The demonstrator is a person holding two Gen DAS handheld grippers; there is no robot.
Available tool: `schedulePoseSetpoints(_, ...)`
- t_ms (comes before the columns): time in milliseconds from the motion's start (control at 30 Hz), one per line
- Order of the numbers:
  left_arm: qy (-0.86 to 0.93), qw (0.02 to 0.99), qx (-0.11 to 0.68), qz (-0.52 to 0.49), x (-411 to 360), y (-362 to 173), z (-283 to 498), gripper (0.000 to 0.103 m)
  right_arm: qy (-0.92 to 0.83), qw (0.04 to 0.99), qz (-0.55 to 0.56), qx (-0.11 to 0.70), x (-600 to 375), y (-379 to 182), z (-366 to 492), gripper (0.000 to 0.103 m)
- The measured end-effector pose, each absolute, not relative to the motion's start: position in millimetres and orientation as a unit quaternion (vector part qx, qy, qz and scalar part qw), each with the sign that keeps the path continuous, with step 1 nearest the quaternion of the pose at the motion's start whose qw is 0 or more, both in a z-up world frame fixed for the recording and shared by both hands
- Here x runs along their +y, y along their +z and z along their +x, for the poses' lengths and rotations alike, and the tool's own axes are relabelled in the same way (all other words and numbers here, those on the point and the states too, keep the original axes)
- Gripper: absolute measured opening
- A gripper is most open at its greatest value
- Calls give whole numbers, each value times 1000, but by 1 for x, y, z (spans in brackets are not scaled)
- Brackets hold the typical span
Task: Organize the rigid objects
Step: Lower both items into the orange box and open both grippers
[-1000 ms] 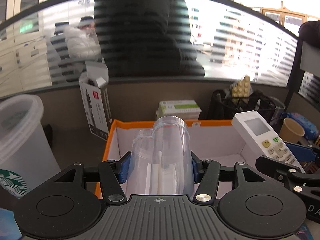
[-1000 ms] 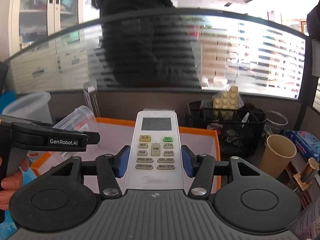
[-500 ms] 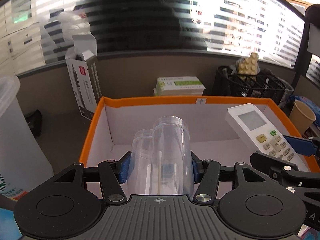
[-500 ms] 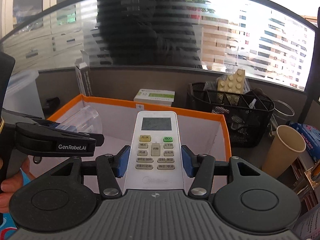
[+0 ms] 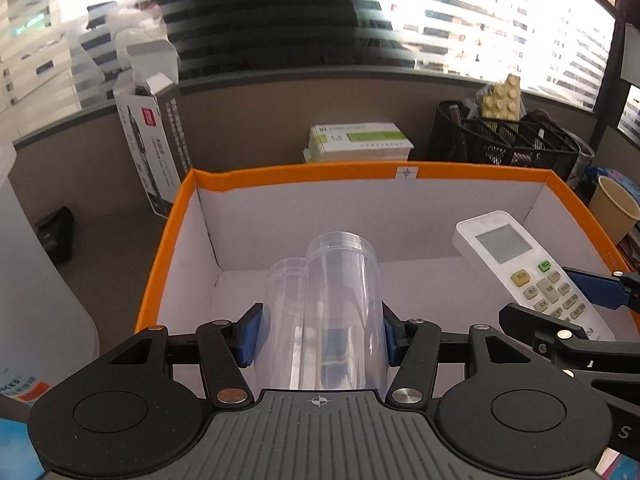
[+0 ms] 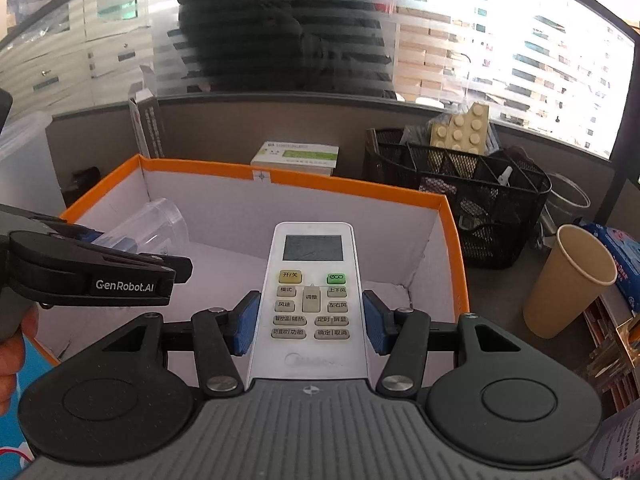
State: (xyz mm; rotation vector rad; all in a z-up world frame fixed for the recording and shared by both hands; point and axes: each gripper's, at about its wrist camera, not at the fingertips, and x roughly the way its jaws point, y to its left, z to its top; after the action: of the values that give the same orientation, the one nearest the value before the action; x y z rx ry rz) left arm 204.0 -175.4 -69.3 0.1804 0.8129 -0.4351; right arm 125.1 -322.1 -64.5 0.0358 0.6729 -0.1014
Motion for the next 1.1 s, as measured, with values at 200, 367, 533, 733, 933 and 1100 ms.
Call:
schedulePoseSetpoints(200, -218, 868, 435, 98, -181, -75, 212, 54, -52, 938, 13, 342, -321, -67, 129, 51)
schedulePoseSetpoints(367, -218, 857, 455, 103, -183, -79, 216, 55, -54, 932, 15, 357, -321, -73, 134, 51)
schedulePoseSetpoints(533, -219, 847, 474, 97, -183, -82, 223, 55, -54, 925, 18, 375, -320, -75, 139, 51)
schedulePoseSetpoints(733, -221, 837, 487, 113, -187, -83, 224, 55, -54, 918, 18, 392, -320, -76, 142, 51)
schedulePoseSetpoints(933, -223, 826, 503, 119, -189, -84, 227, 55, -52, 906, 22, 418, -322, -79, 148, 51)
schedulePoseSetpoints(1100, -221, 823, 508, 125, -190, -84, 227, 55, -52, 901, 18, 430, -321, -79, 150, 51)
